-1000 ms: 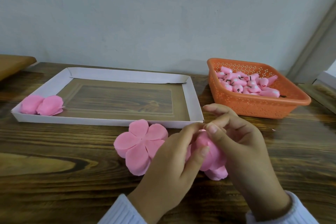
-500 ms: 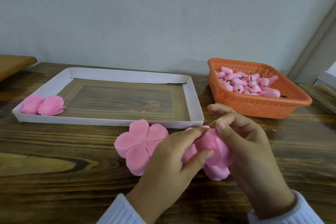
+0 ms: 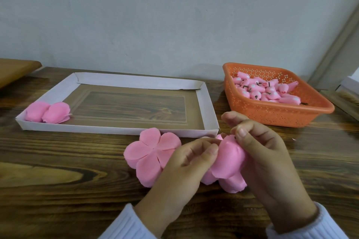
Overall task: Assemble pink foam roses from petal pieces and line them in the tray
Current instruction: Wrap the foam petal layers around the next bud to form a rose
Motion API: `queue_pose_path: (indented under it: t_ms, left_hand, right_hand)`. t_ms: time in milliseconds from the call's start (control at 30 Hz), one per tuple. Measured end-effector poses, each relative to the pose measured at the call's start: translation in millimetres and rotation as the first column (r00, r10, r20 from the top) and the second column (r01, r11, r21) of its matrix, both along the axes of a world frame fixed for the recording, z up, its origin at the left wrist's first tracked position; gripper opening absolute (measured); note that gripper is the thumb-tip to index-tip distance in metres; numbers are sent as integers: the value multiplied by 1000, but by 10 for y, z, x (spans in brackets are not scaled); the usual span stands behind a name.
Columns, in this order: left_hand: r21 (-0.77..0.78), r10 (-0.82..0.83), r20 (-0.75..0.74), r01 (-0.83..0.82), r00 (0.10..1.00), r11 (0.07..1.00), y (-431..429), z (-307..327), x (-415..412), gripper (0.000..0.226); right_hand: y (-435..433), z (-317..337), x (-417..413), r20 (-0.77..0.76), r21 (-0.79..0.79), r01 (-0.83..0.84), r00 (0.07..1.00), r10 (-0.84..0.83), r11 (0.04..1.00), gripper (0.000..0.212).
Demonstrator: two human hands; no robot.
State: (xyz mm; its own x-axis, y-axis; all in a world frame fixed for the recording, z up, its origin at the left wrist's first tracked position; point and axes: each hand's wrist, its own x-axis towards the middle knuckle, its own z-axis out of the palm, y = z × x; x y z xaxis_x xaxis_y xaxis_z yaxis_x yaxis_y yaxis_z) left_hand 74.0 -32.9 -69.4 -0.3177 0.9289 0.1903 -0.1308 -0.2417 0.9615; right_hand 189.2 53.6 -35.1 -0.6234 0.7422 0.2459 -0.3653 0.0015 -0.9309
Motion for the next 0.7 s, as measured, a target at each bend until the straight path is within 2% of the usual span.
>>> queue_pose_path:
  t_ms: [100,167,233,300,367,433,533,700]
  left_hand:
    - [126,108,-83,-97,991,987,-42,-6,2,31]
    - [246,175,-272,-108,946,963,-72,42,6,54]
    - [339,249,-439,-97,863,936,-87,34,26,76]
    - [321,197,-430,-55,881,945,-100,44,44,91]
    - [266,112,-401,-1,909,964,-94,63,60,99]
    - [222,100,-446,1,890,975,-72,27,57,97]
    - [152,64,-457,7,887,988,-52,36,48,80]
    - [84,66,-365,-38,929,996,-40,56,33,59]
  right_hand:
    - [-10,20,9,43,102,8,999,-12,995,32]
    - [-34,35,10,105,269,18,993,-49,963,15]
    - [-67,32,0,189,432,-26,980,-62,901,3]
    - [-81,25,1,262,514,-76,962,-72,854,4]
    - [-67,42,13,299,528,-99,951,-76,843,7]
    - [-64,66,20,332,539,-147,942,-49,829,5]
    - [-83,54,3,352,563,-189,935,-27,805,7]
    - [-85,39,-8,196,508,-52,979,-57,860,4]
